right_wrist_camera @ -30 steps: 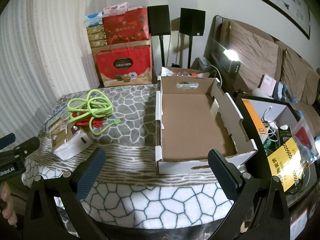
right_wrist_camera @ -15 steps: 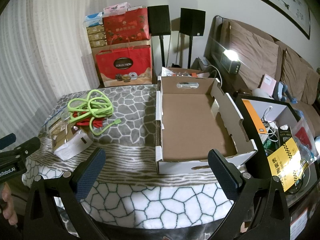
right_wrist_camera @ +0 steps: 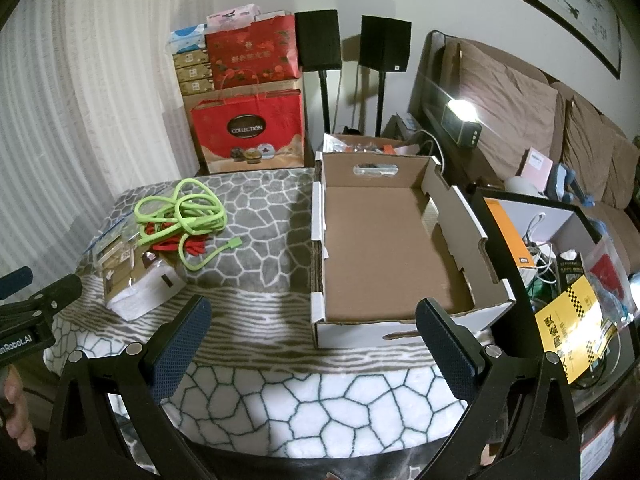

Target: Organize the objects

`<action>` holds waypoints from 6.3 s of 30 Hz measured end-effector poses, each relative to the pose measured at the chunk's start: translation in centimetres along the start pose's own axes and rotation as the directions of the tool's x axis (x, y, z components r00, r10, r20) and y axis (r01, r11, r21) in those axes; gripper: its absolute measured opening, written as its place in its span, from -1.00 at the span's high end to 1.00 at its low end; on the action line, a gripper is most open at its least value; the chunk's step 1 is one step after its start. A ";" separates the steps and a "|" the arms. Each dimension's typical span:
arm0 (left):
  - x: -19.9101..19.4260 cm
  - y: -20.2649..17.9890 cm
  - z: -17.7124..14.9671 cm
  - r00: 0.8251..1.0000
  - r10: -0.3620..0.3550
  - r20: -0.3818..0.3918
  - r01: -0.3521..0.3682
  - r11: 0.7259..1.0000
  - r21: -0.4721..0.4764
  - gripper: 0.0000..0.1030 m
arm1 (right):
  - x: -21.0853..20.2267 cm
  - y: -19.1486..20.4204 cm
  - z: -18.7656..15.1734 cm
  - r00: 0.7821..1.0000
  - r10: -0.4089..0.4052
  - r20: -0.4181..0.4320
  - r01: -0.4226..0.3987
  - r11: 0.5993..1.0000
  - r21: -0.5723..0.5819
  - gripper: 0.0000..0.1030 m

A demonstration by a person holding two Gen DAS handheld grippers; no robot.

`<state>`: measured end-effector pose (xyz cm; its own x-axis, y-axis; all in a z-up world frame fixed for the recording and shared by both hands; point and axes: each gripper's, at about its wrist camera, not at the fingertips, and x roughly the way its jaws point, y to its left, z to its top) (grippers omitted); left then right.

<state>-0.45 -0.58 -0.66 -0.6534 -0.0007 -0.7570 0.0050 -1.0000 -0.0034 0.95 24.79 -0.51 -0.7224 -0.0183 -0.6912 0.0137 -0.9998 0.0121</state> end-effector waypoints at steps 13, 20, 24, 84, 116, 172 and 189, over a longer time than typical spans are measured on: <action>1.4 0.2 0.5 1.000 0.011 -0.001 -0.011 1.000 0.010 -1.00 | 2.0 -0.3 0.9 1.000 -0.020 -0.018 0.020 1.000 -0.008 -0.99; 3.1 1.0 2.1 1.000 -0.017 -0.006 0.017 1.000 0.008 -1.00 | 4.3 -1.7 2.5 0.998 -0.059 -0.030 0.059 0.998 -0.015 -0.99; 4.3 1.5 3.4 0.999 -0.041 -0.019 0.041 0.999 -0.009 -1.00 | 6.1 -2.6 3.8 0.998 -0.039 -0.053 0.039 0.999 -0.006 -0.99; 8.9 2.4 5.3 0.993 -0.089 -0.083 0.089 0.996 0.001 -0.99 | 16.5 6.2 6.4 0.941 0.135 -0.311 -0.147 0.989 -0.014 0.76; 7.9 2.7 4.7 0.989 -0.122 -0.086 0.124 0.992 0.012 -0.99 | 9.3 -4.2 8.9 0.968 0.118 -0.221 -0.123 0.992 -0.009 -0.18; 14.6 -7.4 10.5 0.944 -0.140 -0.300 0.218 0.945 0.243 -0.47 | 13.1 -8.5 1.4 0.936 0.027 -0.352 -0.025 1.000 0.009 0.57; 12.6 -5.8 11.7 0.887 -0.347 -0.304 0.385 0.920 0.075 0.85 | 13.1 -8.5 1.4 0.937 0.031 -0.349 -0.028 1.000 0.015 0.54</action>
<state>-17.51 5.15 -2.54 -0.3511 0.3481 -0.8692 -0.3039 -0.9204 -0.2458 -9.58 33.03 -8.69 -0.4352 -0.0480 -0.8991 0.0236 -0.9988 0.0419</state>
